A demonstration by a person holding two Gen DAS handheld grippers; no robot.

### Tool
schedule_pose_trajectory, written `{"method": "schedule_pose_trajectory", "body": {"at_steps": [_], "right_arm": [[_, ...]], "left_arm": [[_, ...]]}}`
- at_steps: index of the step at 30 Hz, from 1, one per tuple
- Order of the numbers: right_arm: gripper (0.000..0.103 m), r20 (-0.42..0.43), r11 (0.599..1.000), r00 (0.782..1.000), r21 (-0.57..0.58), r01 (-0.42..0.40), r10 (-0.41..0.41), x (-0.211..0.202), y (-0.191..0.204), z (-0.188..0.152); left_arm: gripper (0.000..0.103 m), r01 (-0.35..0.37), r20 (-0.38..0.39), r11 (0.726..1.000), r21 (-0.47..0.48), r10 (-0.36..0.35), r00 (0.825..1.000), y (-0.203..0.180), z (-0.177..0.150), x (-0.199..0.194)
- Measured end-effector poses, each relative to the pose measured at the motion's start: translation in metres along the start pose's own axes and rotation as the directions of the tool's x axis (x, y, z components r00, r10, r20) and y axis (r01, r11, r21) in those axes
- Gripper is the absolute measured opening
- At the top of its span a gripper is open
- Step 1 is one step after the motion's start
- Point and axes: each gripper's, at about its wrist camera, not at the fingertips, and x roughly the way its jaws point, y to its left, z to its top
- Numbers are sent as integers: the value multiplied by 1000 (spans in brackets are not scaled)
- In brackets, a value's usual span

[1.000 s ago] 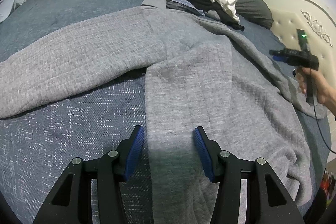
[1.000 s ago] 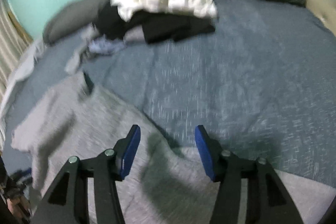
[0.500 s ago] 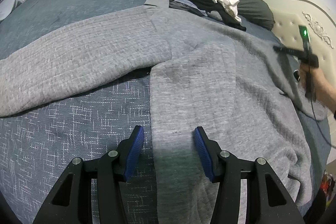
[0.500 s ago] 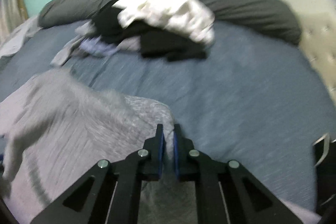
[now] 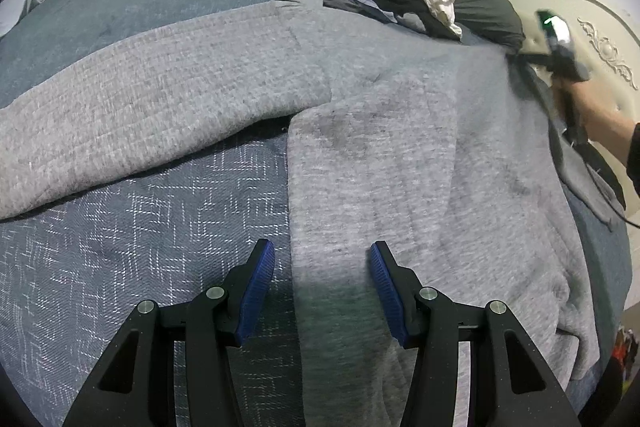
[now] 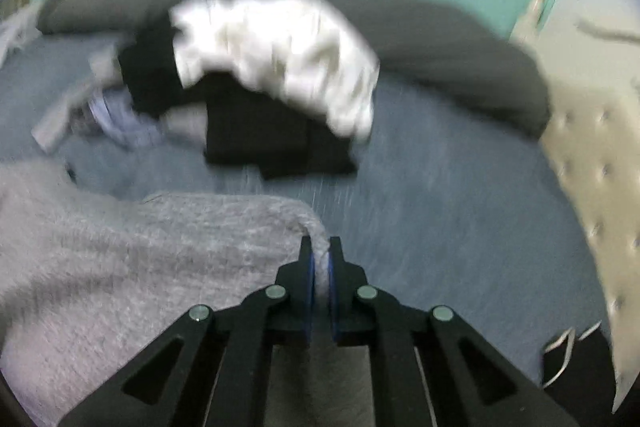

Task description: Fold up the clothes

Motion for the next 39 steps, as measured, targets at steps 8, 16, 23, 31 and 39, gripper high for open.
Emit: {"method": "schedule_pose_trajectory", "body": {"at_steps": [8, 16, 23, 31, 39], "right_arm": [[40, 40, 983, 999, 180, -29, 22, -20, -38, -19], [40, 16, 946, 969, 213, -243, 245, -104, -42, -92], [47, -140, 889, 899, 268, -370, 416, -158, -41, -182], [48, -216, 842, 830, 312, -441, 514, -202, -28, -260], [53, -276, 789, 755, 381, -482, 595, -219, -10, -305]], "left_arm": [[54, 7, 3, 1000, -18, -7, 1000, 4, 1, -5], [54, 40, 8, 998, -42, -40, 999, 1, 2, -29], [54, 87, -32, 991, -102, -91, 995, -6, -6, -56], [59, 91, -163, 994, -62, -100, 982, -20, -47, -87], [61, 86, -266, 994, -64, -100, 959, -27, -92, -104]]}}
